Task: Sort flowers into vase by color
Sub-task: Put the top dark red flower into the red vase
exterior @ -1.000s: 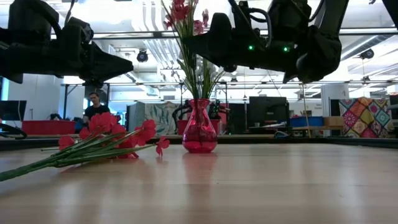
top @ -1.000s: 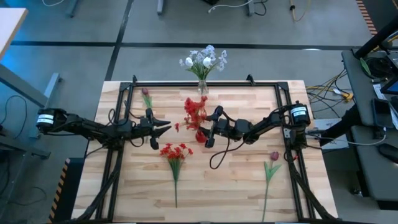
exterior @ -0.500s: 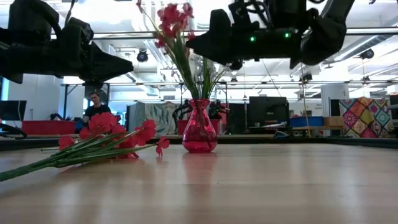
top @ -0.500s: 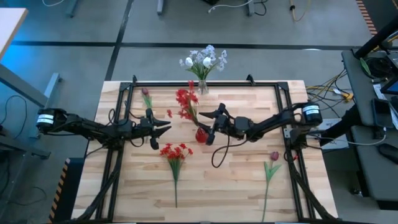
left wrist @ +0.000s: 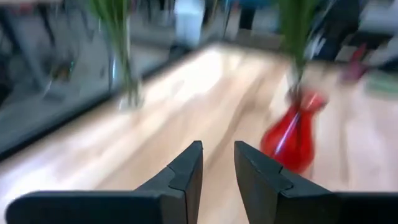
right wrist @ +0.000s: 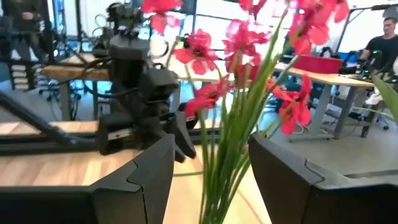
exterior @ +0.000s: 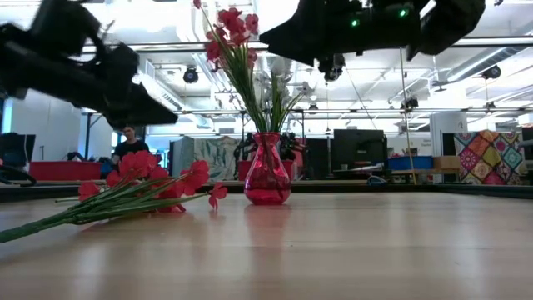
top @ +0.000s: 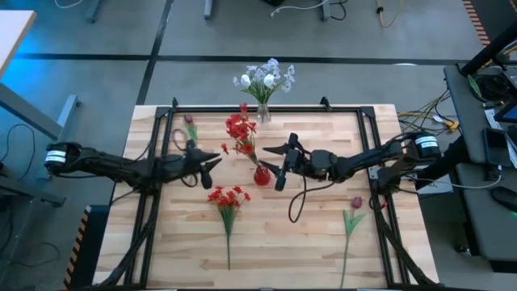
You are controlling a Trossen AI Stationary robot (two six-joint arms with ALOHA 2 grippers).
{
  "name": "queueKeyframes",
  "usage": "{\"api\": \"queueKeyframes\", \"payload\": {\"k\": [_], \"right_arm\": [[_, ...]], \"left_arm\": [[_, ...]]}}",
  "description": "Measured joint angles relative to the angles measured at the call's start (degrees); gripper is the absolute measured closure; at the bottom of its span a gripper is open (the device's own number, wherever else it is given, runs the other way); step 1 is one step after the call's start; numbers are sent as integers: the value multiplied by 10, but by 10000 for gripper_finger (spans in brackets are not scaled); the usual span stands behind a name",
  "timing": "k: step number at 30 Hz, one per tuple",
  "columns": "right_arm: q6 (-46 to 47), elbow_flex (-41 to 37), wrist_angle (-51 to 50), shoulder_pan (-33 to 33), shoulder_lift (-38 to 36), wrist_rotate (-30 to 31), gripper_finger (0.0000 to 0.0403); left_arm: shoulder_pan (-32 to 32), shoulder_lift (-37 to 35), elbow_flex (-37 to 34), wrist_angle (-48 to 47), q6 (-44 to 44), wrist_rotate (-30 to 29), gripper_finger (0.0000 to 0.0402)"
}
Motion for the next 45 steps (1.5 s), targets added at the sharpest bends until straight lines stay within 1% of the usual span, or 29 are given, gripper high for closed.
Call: {"api": "queueKeyframes", "payload": {"k": [2, 6, 8, 10, 11, 13, 14, 16, 19, 21, 23, 27, 31, 34, 38, 41, 45], "right_arm": [[-1, 0, -20, 6, -13, 0, 204], [-1, 0, -72, 18, -38, -3, 204], [0, 0, -110, 20, -52, -23, 204], [15, 0, -163, 21, -69, -50, 204], [28, 0, -184, 21, -77, -63, 204], [50, 0, -233, 22, -93, -78, 204], [57, 0, -251, 24, -99, -79, 204], [64, -1, -285, 28, -110, -78, 204], [66, -9, -293, 39, -121, -81, 204], [71, -13, -292, 48, -128, -81, 204], [74, -18, -292, 58, -132, -81, 204], [75, -20, -292, 77, -137, -81, 204], [74, -21, -292, 88, -137, -81, 204], [77, -21, -289, 91, -137, -80, 204], [79, -21, -287, 91, -137, -76, 204], [79, -21, -287, 91, -137, -76, 204], [80, -21, -288, 91, -137, -76, 204]], "left_arm": [[2, -5, 47, -140, -33, -18, 324], [13, 2, 147, -401, -94, -99, 325], [26, 12, 190, -513, -138, -105, 328], [39, 22, 220, -579, -167, -101, 339], [47, 27, 229, -595, -172, -101, 348], [68, 36, 236, -597, -176, -96, 371], [81, 39, 238, -595, -176, -89, 385], [113, 45, 239, -587, -177, -61, 397], [169, 47, 236, -581, -174, -22, 391], [209, 48, 235, -571, -176, -12, 389], [247, 48, 235, -569, -174, 14, 385], [315, 49, 235, -571, -163, 85, 359], [369, 56, 235, -589, -150, 145, 310], [404, 79, 247, -639, -139, 150, 272], [430, 125, 295, -707, -115, 157, 238], [437, 169, 345, -725, -99, 164, 230], [458, 240, 410, -729, -84, 191, 230]]}}
